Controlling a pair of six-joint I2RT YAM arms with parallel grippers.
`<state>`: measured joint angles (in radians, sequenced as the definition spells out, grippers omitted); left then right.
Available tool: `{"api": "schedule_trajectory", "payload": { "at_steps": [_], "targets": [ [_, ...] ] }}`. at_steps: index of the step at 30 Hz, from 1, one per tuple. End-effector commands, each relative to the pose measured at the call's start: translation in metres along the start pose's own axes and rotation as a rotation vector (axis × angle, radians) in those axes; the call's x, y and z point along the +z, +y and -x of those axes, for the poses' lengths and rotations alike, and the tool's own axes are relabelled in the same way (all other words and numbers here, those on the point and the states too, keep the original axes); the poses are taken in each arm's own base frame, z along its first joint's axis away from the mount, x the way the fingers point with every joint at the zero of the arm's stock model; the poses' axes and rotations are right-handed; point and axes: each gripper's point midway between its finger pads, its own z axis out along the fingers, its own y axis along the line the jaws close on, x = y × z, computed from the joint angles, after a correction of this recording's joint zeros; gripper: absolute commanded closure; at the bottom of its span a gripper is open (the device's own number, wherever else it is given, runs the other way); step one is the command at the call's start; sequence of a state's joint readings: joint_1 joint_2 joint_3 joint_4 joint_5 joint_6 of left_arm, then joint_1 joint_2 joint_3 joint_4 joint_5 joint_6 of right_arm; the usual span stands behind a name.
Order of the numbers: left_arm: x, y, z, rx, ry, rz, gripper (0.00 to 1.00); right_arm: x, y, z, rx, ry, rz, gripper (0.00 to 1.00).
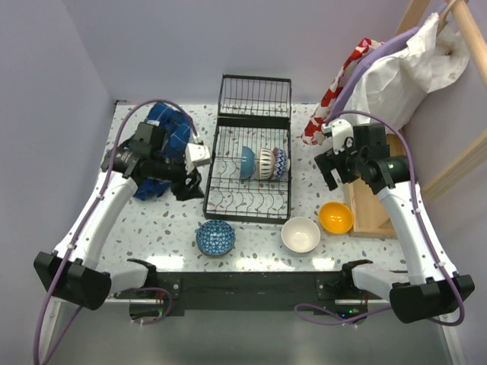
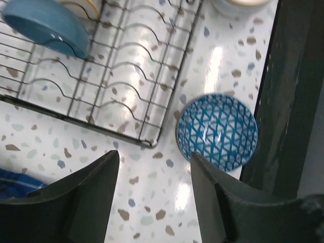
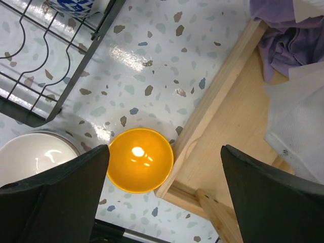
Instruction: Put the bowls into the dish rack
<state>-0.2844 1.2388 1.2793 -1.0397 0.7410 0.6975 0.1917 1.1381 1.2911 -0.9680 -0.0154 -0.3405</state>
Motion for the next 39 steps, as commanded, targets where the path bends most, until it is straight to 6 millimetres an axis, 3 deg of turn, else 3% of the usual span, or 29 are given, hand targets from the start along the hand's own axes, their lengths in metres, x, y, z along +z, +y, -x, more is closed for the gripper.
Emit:
{"api": "schedule_trajectory", "payload": {
  "at_steps": [1, 2, 4, 7, 13, 16, 20, 23, 27, 39],
  "targets": [
    [-0.007, -0.046, -0.078, 0.116, 0.300, -0.152, 0.37, -0.002, 0.004, 0.016, 0.007, -0.067, 0.024, 0.04],
    [-0.008, -0.054, -0.086, 0.223, 0.335, -0.160, 0.36, -0.001, 0.005, 0.016, 0.007, -0.069, 0.030, 0.04],
    [-0.001, -0.066, -0.114, 0.267, 0.405, -0.199, 0.37, 0.001, 0.006, 0.014, 0.000, -0.065, 0.032, 0.04],
    [0.006, -0.065, -0.124, 0.347, 0.401, -0.178, 0.36, 0.002, 0.006, 0.012, -0.002, -0.065, 0.031, 0.04],
    [0.020, -0.057, -0.094, 0.472, 0.308, -0.129, 0.34, 0.001, 0.010, 0.003, 0.007, -0.065, 0.031, 0.04],
    [0.031, -0.071, -0.092, 0.478, 0.308, -0.200, 0.36, 0.001, 0.012, -0.002, 0.014, -0.065, 0.032, 0.04],
    [0.050, -0.107, -0.106, 0.502, 0.368, -0.332, 0.42, 0.001, 0.013, -0.005, 0.014, -0.066, 0.029, 0.04],
    [0.061, -0.121, -0.114, 0.551, 0.398, -0.367, 0.48, 0.002, 0.012, -0.005, 0.022, -0.069, 0.025, 0.04],
    [0.070, -0.122, -0.107, 0.547, 0.370, -0.363, 0.49, -0.001, 0.013, -0.008, 0.027, -0.068, 0.023, 0.04],
    [0.078, -0.136, -0.133, 0.542, 0.423, -0.414, 0.52, -0.003, 0.012, -0.014, 0.028, -0.067, 0.004, 0.04]
  ]
}}
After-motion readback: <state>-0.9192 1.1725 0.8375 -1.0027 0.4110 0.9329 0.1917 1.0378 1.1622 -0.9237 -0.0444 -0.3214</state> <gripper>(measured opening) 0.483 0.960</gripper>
